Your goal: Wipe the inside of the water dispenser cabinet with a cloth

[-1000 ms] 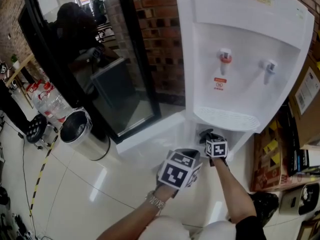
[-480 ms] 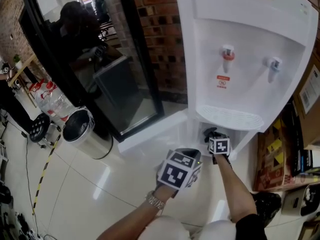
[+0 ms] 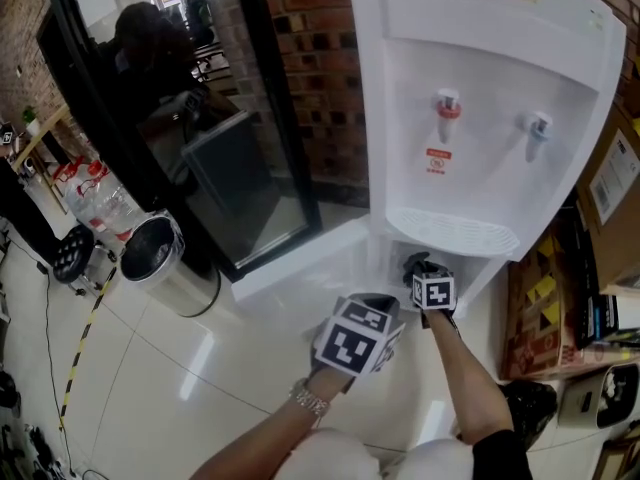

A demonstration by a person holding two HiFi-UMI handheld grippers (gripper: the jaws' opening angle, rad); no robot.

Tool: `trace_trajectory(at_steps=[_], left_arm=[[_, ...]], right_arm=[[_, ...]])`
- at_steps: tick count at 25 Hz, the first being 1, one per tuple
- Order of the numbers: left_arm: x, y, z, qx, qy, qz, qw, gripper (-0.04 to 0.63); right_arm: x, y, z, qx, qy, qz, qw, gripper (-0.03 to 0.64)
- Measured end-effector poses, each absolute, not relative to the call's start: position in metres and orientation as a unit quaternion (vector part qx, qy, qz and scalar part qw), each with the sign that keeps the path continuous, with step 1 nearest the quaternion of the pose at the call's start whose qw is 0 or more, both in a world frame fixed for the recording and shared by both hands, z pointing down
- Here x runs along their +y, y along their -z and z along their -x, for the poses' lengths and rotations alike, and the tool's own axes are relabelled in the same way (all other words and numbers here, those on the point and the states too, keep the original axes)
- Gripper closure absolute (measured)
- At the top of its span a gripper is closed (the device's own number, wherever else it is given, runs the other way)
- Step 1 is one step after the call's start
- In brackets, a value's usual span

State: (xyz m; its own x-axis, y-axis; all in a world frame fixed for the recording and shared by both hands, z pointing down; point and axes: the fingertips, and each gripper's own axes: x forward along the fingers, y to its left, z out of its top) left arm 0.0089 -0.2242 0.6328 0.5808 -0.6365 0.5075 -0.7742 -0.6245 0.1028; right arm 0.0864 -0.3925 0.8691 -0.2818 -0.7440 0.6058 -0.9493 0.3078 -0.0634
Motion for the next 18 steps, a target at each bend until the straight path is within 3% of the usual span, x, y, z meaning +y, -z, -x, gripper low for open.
trace_trajectory(at_steps=[6, 18], left_arm=[[-0.223, -0.634, -0.004, -0.406, -0.223, -0.872, 0.159, 0.594], [-0.231, -0.656, -0.002, -0.443, -0.263, -0.837, 0.183, 0.594]], right_arm=[[-0.394, -0.869, -0.141, -0.717, -0.224, -0.616, 0.236, 0.604], [-0.369, -0.874, -0.046, -0.785, -0.211, -0.515, 0.27, 0.604]])
